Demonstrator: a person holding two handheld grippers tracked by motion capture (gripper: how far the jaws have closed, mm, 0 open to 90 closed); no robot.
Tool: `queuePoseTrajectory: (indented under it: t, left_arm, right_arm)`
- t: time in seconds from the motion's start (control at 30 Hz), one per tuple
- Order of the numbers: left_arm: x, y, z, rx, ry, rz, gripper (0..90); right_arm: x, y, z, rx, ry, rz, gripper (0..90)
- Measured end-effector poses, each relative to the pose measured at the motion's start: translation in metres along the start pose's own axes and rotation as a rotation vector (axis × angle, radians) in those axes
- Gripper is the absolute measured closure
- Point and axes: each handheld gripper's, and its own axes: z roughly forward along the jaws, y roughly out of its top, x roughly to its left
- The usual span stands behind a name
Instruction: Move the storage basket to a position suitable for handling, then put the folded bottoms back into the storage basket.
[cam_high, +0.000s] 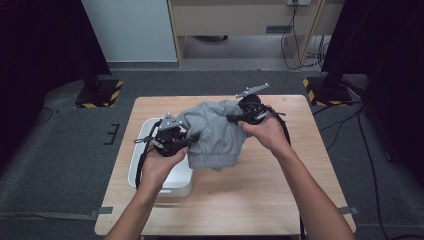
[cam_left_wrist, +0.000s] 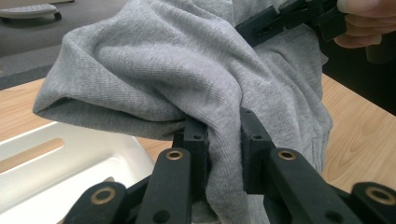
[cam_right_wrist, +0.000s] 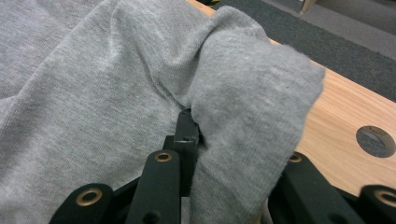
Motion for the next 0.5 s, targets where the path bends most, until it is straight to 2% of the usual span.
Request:
queuePoseTrajectory:
  t: [0.5]
  left_arm:
    - [0.009,-0.003,-0.014,-0.007,0.013,-0.009,76.5]
  right_arm:
    - [0.011,0.009,0.008,0.007,0.019,-0.004,72.0]
